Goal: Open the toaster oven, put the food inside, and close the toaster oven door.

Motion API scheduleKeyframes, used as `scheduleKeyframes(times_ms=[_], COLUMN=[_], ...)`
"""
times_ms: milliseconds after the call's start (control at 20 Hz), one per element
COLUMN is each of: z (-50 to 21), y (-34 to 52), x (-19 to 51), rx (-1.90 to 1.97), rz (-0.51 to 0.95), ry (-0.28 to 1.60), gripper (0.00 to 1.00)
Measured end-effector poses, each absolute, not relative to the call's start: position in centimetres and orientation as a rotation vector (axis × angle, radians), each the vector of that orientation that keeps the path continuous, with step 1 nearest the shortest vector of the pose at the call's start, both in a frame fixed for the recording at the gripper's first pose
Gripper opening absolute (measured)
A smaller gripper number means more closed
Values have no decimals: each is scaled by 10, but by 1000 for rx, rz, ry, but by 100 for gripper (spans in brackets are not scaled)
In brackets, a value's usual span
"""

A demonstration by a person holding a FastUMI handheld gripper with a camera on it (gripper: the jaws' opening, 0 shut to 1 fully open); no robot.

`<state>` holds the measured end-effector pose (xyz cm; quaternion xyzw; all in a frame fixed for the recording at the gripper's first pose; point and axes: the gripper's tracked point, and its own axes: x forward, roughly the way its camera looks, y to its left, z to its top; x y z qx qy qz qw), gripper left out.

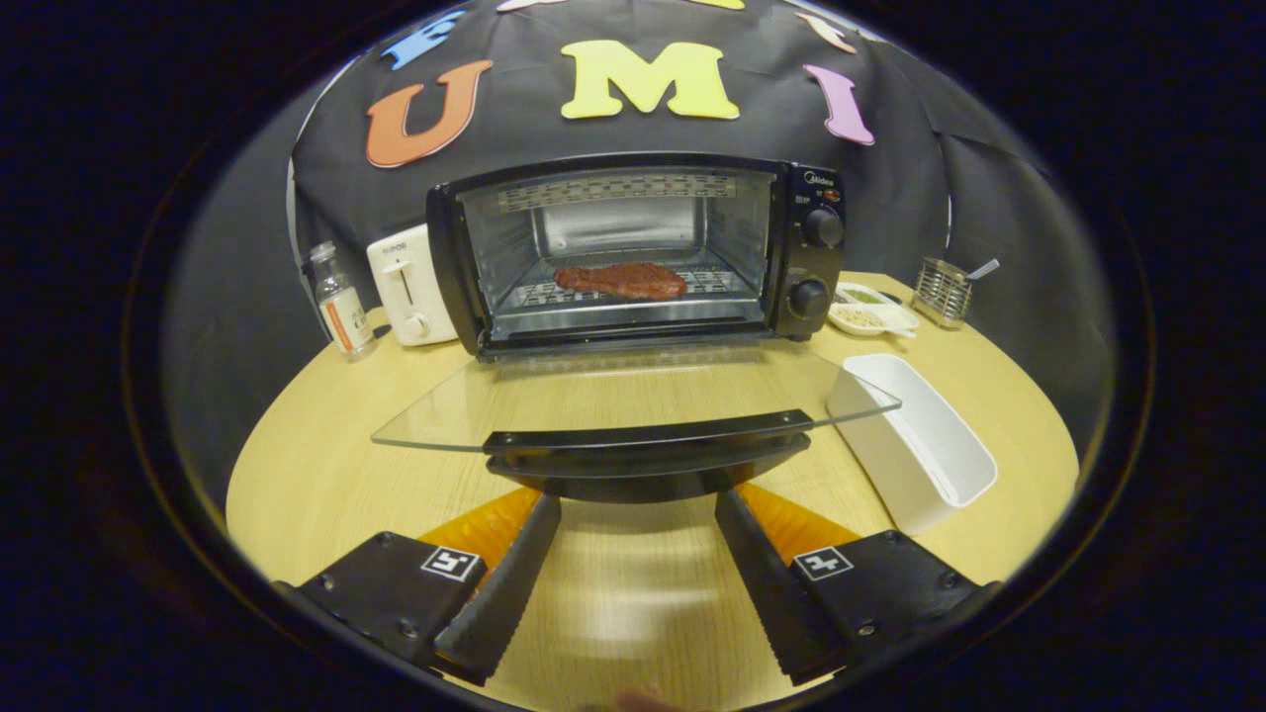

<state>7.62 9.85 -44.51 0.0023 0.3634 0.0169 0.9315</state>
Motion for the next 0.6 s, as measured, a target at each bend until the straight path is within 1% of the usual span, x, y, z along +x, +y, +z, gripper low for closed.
scheduleKeyframes(times_ms=[600], z=[-430], y=[102], x=[100], rx=[-12], rz=[33], ry=[727], gripper=[100])
